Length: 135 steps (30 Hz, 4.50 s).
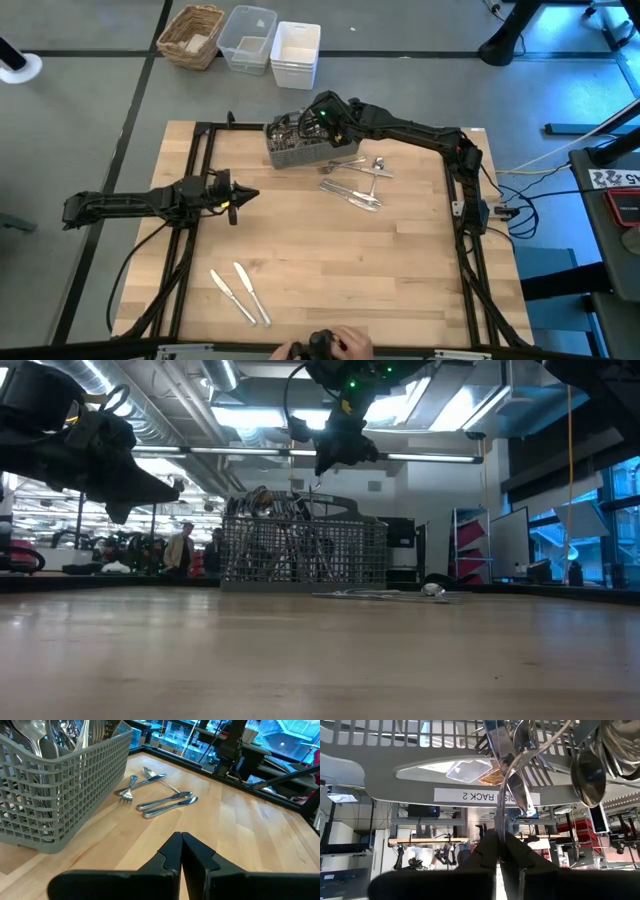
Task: Sort silverware
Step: Put the silver fork into the silverware rack
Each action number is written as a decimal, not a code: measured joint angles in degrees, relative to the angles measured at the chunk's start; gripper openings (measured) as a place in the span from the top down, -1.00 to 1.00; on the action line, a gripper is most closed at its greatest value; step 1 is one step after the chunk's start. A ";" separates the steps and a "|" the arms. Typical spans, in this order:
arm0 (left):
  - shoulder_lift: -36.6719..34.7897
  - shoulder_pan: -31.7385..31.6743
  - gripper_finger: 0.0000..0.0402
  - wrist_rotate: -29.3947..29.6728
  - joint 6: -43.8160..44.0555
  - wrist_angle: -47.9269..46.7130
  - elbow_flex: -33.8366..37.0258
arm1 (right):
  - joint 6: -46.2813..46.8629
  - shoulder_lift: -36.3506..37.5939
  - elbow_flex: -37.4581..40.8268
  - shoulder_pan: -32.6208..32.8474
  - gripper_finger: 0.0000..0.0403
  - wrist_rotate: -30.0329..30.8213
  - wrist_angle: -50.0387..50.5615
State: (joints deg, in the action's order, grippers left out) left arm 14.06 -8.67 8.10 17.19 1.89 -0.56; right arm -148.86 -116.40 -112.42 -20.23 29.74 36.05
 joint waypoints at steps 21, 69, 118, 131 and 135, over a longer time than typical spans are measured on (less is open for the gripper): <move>-0.04 0.02 0.98 0.00 0.00 0.00 0.00 | 15.01 0.00 -0.04 2.50 -0.27 24.73 -18.02; 0.00 0.00 0.98 0.00 0.00 -0.02 0.00 | 124.73 6.40 0.02 6.69 -0.28 -21.72 -3.78; 0.00 0.02 0.98 0.02 8.00 0.28 0.01 | 160.82 42.65 63.69 4.83 -0.28 -31.74 -7.23; 0.00 0.00 0.98 0.02 7.96 0.24 0.00 | 154.84 34.45 63.69 4.81 -0.28 -23.17 -20.96; 0.00 0.02 0.98 0.02 7.93 0.04 0.01 | 150.63 32.15 63.67 3.19 -0.28 -24.16 -24.06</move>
State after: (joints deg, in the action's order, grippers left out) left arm 14.06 -8.65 8.12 25.12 1.93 -0.55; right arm 1.77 -84.25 -48.75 -17.04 5.58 12.00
